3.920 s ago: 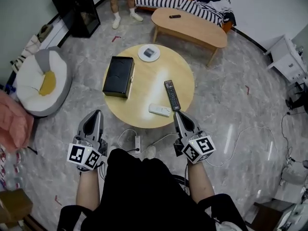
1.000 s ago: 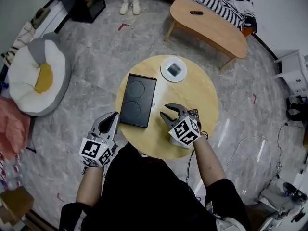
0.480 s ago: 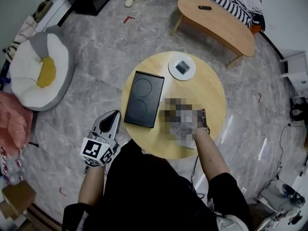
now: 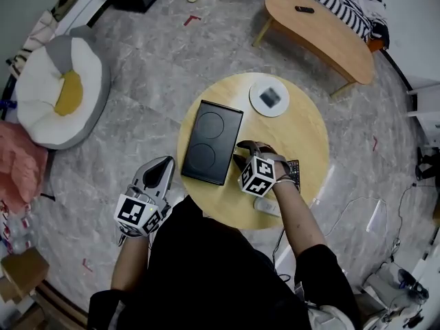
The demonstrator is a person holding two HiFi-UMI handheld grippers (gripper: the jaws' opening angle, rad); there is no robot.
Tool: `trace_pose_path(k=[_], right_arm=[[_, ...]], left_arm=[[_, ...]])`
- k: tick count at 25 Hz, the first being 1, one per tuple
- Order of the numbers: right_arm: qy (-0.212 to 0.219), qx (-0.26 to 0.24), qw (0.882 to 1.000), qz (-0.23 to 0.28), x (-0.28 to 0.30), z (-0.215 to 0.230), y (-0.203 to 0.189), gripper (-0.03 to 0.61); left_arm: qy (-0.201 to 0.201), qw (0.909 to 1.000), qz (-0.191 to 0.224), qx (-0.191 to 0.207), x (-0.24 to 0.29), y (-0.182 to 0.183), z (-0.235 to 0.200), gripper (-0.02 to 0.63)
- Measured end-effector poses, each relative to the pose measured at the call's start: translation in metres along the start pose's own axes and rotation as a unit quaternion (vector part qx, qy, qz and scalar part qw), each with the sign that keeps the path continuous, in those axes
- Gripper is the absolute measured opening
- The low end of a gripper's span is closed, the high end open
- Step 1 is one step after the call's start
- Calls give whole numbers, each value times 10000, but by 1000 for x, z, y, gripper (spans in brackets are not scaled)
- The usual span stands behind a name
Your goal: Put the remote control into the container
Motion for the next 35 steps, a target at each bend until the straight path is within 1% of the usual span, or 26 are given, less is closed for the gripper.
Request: trace_pose_path(k=[5, 6, 7, 8, 9, 12, 15, 16, 18, 21, 24, 27, 29, 30, 35], right_arm=[[68, -216, 9997, -136, 7, 1, 1, 132], [77, -221, 9996, -139, 7, 1, 1, 123], [72, -204, 9997, -122, 7, 1, 2, 95], [58, -182, 9998, -98, 7, 2, 2, 79], [44, -171, 9998, -80, 6, 2, 2, 75], [45, -170, 9998, -83, 6, 3, 1, 74], [64, -152, 9998, -115, 6, 3, 1, 74], [67, -146, 9998, -123, 6, 3, 2, 74], [73, -139, 9998, -141, 6, 3, 2, 74], [85, -152, 9997, -177, 5, 4, 1, 74], [100, -162, 9997, -181, 6, 4, -1, 74], [116, -151, 9996, -186, 7, 3, 0, 74], [149, -130, 9996, -208, 7, 2, -1, 74], [157, -136, 9995, -225, 7, 2, 0, 74], [155, -139, 9995, -244, 7, 2, 3, 73]], left_arm=[[32, 10000, -31, -63, 4, -4, -6, 8], [9, 10000, -49, -56, 5, -4, -6, 7], [-33, 10000, -80, -32, 6, -5, -3, 8], [-92, 9999, -126, 15, 7, -6, 0, 7], [-160, 9997, -186, 83, 9, -8, 4, 8], [-393, 9977, -446, 329, 21, -22, 20, 8], [-581, 9936, -763, 603, 36, -42, 32, 8], [-630, 9915, -874, 726, 41, -50, 35, 8], [-668, 9857, -1086, 1098, 50, -61, 38, 8], [-702, 9734, -1384, 1684, 63, -76, 44, 8], [-763, 9605, -1645, 2113, 71, -91, 49, 8], [-770, 9498, -1966, 2308, 75, -106, 49, 8], [-740, 9442, -2102, 2427, 75, -111, 48, 8], [-735, 9429, -2125, 2456, 75, -112, 48, 8], [-813, 9428, -2154, 2412, 74, -111, 45, 8]])
Point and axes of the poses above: the fingertips, and each gripper's own axes: x forward along the fingers, z to its right, y out of its top, the point moved 1 cm from there along -x, backward along the fingers, and after that the axes turned 13 degrees about y, right-handed, at the moved point
